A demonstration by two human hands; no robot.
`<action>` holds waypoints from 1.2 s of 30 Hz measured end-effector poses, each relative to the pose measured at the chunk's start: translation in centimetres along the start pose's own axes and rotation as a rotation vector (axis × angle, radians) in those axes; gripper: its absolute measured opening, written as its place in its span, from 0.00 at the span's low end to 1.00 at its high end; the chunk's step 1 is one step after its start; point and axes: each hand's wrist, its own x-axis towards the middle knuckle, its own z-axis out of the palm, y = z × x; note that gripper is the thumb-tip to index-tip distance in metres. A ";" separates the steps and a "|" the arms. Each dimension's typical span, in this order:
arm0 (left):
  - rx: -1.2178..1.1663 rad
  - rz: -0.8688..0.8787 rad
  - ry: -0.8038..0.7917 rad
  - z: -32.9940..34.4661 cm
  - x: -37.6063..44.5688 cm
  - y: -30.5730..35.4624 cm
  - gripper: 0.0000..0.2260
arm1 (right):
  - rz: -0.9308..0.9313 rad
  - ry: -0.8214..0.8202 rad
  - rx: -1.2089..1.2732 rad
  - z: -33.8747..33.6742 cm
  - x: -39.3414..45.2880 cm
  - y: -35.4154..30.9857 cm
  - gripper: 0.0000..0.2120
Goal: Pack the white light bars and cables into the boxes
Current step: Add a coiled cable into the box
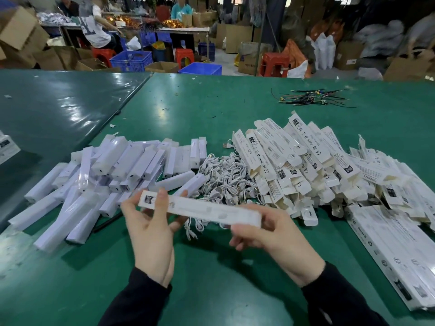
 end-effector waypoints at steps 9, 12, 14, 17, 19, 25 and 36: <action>0.341 0.138 -0.296 0.9 -2.2 -1.5 0.24 | -0.105 0.471 0.069 -0.8 1.1 0.8 0.12; 0.358 0.116 -0.271 0.7 -2.1 -1.5 0.30 | -0.078 0.460 0.069 -0.5 1.2 1.3 0.13; 0.380 0.084 -0.295 0.6 -2.0 -1.5 0.32 | -0.080 0.461 0.086 -0.7 1.2 1.3 0.13; 0.323 0.048 -0.346 0.7 -2.1 -0.8 0.32 | -0.095 0.473 0.177 -1.2 1.4 1.1 0.13; 0.227 0.057 -0.360 0.6 -1.8 0.1 0.30 | -0.109 0.499 0.218 -1.8 1.5 0.7 0.13; 0.454 -0.092 -0.634 -1.0 1.2 2.5 0.22 | -0.050 0.397 -0.208 -3.0 1.8 -0.4 0.11; 0.259 -0.046 -0.301 -1.3 1.9 2.9 0.09 | -0.328 0.189 -0.881 2.4 6.5 0.4 0.13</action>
